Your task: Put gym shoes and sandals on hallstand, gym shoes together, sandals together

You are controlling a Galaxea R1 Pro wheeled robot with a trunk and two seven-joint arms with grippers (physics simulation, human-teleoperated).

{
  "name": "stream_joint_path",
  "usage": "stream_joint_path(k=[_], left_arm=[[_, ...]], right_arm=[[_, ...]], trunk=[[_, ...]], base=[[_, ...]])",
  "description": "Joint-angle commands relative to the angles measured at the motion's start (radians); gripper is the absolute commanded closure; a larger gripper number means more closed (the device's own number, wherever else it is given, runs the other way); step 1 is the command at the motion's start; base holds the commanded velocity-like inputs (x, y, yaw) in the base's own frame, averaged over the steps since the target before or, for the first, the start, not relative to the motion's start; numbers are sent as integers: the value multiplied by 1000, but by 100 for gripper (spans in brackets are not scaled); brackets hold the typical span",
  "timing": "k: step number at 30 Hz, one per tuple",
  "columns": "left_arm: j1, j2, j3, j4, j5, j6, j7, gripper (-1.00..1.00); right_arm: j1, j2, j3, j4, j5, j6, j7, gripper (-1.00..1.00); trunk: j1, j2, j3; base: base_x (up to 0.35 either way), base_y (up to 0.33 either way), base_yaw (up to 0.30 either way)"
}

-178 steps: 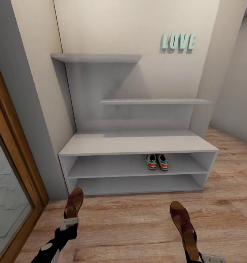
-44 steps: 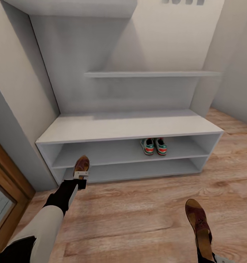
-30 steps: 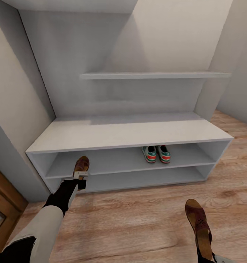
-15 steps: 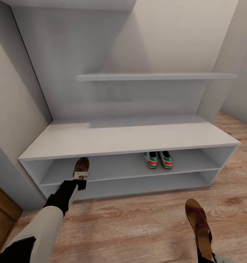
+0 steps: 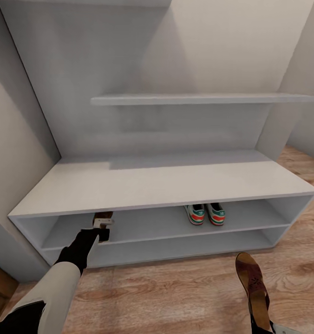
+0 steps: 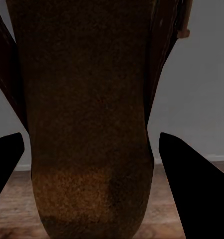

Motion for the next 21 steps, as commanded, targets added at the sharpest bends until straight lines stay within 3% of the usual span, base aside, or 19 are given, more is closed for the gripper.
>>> stream_joint_path(k=[1,10,21], left_arm=[[0,-2,5,-1,-2,4,0,100],[0,-2,4,-1,-2,3,0,100],[0,-2,4,-1,-2,2,1,100]], right_arm=[[-1,1,-8,1,2,-3,11,100],[-1,1,-8,1,2,-3,11,100],[-1,1,-8,2,2,-3,11,100]], trunk=[[0,0,-1],[0,0,-1],[0,0,-1]], base=[[23,0,0],[107,0,0],[13,0,0]])
